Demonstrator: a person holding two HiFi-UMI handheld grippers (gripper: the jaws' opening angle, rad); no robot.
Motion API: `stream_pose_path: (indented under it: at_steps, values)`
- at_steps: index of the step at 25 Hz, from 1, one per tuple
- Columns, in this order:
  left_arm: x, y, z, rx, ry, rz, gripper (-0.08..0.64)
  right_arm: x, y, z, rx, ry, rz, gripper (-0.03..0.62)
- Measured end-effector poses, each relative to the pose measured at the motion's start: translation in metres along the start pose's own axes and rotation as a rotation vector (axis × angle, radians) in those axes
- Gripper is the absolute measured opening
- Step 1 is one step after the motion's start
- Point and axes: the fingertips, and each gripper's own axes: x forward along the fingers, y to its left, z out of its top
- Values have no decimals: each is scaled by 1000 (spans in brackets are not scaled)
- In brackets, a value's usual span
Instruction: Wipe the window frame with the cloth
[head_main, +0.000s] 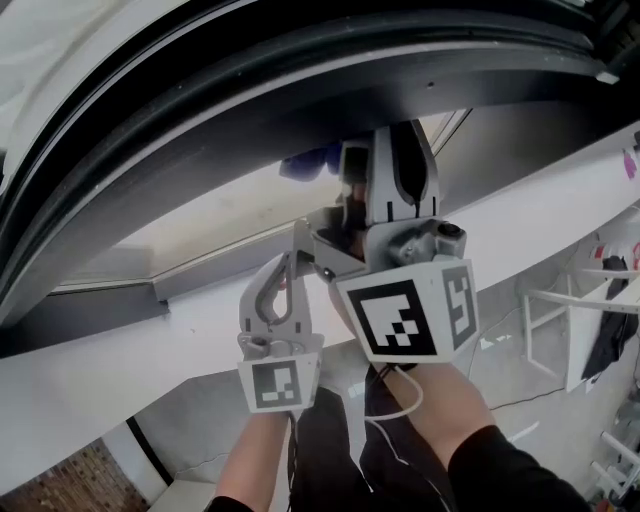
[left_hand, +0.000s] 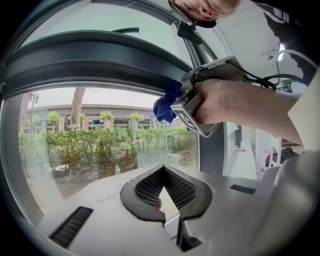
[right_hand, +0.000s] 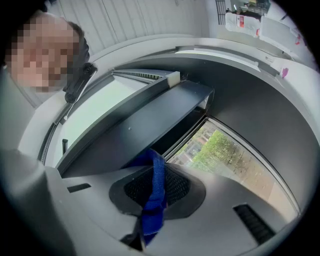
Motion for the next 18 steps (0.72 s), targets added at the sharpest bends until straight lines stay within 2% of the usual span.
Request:
stream_pose_path:
  at_steps: [10,18]
  values:
    - [9,-12,-4,11,17,-25,5,-2,-35,25,-121,-62,-103,23]
    - [15,-16,-2,28,28,-48,5,1,-27,30,-456,-103,-116,23]
